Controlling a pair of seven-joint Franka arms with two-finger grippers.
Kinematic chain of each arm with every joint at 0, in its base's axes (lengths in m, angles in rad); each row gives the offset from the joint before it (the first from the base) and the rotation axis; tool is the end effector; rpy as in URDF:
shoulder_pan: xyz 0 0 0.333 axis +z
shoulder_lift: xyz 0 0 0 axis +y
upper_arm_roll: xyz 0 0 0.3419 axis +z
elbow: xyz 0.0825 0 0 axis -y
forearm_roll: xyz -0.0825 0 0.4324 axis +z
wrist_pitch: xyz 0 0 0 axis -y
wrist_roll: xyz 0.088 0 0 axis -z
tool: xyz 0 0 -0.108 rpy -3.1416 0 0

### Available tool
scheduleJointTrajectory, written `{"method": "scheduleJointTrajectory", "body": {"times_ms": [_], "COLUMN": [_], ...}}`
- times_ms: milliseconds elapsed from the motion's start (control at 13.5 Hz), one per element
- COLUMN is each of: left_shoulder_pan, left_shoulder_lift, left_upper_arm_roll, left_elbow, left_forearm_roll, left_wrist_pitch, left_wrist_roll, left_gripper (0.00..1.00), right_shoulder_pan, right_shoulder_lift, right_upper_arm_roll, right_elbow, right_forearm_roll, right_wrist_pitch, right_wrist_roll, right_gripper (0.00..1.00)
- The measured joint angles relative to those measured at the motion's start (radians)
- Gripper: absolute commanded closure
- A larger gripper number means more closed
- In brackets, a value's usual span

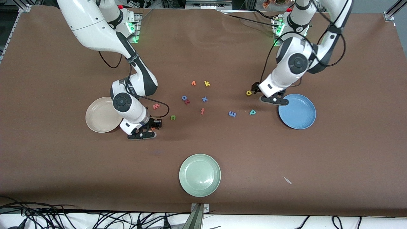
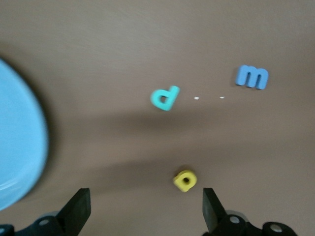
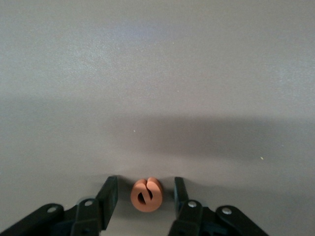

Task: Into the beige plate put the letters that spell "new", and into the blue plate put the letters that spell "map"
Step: 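Carry the orange e to the white plate while the left gripper carries the yellow letter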

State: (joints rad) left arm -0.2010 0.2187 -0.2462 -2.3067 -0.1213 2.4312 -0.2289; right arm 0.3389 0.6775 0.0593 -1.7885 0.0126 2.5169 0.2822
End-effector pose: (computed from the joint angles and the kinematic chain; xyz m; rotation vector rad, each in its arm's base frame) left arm 0.4948 -0.2403 0.2316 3.0390 -0.1817 -0.1941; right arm 0.6527 0.2715 0.1592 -3.0787 -0.1416 -0.0525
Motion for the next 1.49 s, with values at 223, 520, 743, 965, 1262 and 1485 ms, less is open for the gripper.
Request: {"method": "scheduleJointTrajectory", "body": {"times_ms": [223, 520, 743, 965, 1262, 1485], "left_shoulder_pan": [-0.03, -0.066, -0.072, -0.079, -0.091, -0.1], "left_shoulder_lift": [0.054, 0.079, 0.091, 0.112, 0.137, 0.146], "left_upper_arm_roll": [-0.002, -0.002, -0.002, -0.002, -0.002, -0.001], "left_elbow": [0.0, -0.013, -0.028, -0.042, -0.055, -0.055], "left_forearm_roll": [0.0, 0.0, 0.0, 0.0, 0.0, 0.0], "left_wrist_pitch": [0.025, 0.037, 0.078, 0.121, 0.161, 0.171], "left_wrist_roll": [-0.014, -0.032, -0.041, -0.041, -0.041, -0.042], "left_gripper": [0.0, 0.07, 0.15, 0.23, 0.33, 0.62], "right_shoulder_pan": [-0.001, -0.002, -0.002, -0.002, -0.002, -0.002], "right_shoulder_lift": [0.0, 0.0, 0.0, 0.0, 0.0, 0.0], "right_upper_arm_roll": [-0.001, -0.002, -0.003, -0.003, -0.004, -0.004], "right_elbow": [0.003, 0.004, 0.006, 0.006, 0.006, 0.009], "right_forearm_roll": [0.0, 0.0, 0.0, 0.0, 0.0, 0.0], "right_wrist_pitch": [-0.008, -0.012, -0.016, -0.017, -0.019, -0.024], "right_wrist_roll": [0.0, 0.0, 0.0, 0.0, 0.0, 0.0], "right_gripper": [0.58, 0.62, 0.65, 0.69, 0.73, 0.74]}}
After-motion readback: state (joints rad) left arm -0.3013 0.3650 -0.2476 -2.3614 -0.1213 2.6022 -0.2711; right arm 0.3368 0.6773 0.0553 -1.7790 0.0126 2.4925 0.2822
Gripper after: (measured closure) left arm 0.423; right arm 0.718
